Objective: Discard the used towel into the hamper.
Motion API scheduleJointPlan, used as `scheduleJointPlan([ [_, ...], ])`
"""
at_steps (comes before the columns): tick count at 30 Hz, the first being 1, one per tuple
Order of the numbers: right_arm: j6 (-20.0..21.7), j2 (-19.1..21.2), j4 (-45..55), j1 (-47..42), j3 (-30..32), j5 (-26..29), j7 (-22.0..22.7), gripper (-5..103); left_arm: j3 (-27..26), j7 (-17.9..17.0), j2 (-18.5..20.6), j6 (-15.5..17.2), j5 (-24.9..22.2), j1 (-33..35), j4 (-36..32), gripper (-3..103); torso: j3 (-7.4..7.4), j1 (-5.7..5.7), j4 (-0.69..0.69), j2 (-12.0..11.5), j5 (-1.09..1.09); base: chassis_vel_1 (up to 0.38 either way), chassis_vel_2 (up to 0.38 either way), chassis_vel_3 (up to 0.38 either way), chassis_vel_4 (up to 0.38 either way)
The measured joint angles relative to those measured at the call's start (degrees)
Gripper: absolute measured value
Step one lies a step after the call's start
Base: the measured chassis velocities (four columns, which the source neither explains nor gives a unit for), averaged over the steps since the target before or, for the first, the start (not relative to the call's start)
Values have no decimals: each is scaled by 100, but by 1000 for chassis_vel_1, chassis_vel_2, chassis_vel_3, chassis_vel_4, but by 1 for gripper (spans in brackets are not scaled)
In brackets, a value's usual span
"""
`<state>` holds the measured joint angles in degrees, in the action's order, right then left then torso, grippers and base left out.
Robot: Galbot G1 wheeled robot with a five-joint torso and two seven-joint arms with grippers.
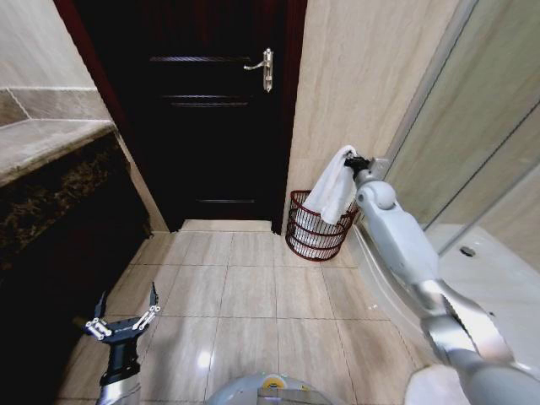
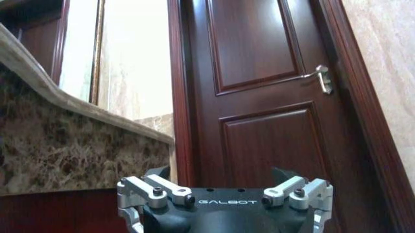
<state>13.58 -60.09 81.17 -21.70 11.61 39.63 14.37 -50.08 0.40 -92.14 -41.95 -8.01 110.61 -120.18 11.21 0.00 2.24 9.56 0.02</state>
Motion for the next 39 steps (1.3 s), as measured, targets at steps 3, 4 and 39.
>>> scheduleJointPlan([
  [3,-25,55,90,-170,112,8,-12,2,13,26,0,6,8,-7,-1,100,2,0,2,3,-1,0,0,0,0],
  [4,-31,80,175,-296,187,15,-15,2,15,36,0,10,12,-9,-3,100,3,0,3,4,-2,0,0,0,0],
  [39,-201,165,916,-1210,651,-406,-306,2,98,149,0,283,261,-298,-35,100,14,0,2,18,-2,-56,56,48,-54],
])
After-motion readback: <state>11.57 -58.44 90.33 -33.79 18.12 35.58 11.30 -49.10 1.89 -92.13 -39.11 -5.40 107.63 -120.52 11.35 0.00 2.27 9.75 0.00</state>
